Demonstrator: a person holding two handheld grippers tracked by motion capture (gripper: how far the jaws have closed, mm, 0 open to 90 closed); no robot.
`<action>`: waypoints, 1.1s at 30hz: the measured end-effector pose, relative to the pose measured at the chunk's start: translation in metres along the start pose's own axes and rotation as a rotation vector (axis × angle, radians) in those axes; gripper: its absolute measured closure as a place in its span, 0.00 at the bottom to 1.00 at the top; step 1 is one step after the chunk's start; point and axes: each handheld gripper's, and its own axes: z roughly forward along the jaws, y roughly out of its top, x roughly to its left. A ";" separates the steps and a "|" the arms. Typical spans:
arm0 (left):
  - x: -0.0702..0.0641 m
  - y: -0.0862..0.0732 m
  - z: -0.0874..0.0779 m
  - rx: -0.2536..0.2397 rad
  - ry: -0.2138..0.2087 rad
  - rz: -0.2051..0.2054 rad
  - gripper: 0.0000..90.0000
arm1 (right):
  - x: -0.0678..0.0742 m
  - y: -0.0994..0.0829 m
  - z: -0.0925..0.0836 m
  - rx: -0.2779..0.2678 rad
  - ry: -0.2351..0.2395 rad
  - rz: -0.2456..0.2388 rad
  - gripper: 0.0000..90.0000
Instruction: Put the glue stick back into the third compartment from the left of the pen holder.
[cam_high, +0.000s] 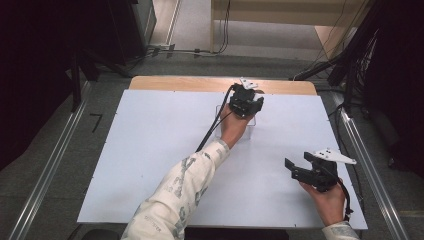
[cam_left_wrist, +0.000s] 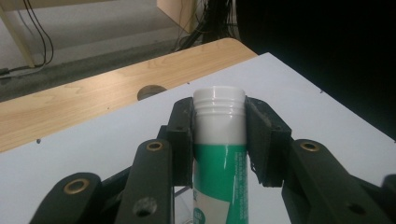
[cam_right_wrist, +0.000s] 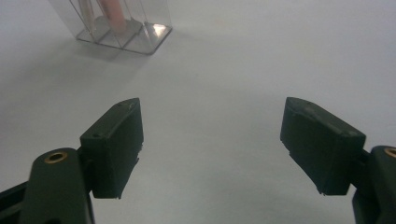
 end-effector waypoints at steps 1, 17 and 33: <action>0.000 0.000 0.000 0.000 -0.002 0.002 0.73 | 0.000 0.000 0.000 0.000 0.000 0.001 0.22; 0.000 0.002 -0.004 -0.008 -0.004 -0.001 0.73 | 0.000 0.000 0.000 0.002 0.001 -0.001 0.22; 0.004 0.003 -0.004 -0.008 -0.012 -0.018 0.73 | 0.000 0.000 0.000 0.001 0.000 -0.001 0.22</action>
